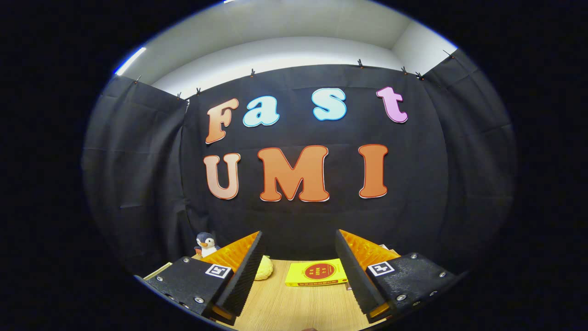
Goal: Open the storage box then place both shoes into the box .Put the left shoe in first, then the right shoe, with the right side of both shoes facing outward in a uniform manner.
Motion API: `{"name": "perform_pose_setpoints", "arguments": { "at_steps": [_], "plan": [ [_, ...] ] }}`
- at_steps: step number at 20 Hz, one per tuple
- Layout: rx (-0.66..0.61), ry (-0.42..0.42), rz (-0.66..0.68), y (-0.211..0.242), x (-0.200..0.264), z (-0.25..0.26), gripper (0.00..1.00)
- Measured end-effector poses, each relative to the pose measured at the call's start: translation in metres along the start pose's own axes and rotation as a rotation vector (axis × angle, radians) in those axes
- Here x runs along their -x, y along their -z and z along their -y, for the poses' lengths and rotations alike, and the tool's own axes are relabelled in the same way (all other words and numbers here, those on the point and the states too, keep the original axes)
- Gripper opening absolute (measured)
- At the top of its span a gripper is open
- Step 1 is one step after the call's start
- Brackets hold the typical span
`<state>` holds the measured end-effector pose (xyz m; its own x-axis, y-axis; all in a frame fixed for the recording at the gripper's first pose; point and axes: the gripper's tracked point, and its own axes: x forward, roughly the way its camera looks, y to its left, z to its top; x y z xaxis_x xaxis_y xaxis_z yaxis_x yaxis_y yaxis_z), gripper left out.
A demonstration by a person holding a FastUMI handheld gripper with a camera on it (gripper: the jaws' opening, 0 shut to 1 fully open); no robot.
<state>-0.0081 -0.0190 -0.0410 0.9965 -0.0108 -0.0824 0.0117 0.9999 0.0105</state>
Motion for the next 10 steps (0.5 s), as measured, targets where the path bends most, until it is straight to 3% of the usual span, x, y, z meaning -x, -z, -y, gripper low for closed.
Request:
{"name": "perform_pose_setpoints", "arguments": {
  "at_steps": [10],
  "plan": [
    [0.014, 0.030, 0.006, -0.0072, 0.0086, 0.0105, 0.93]
  ]
}}
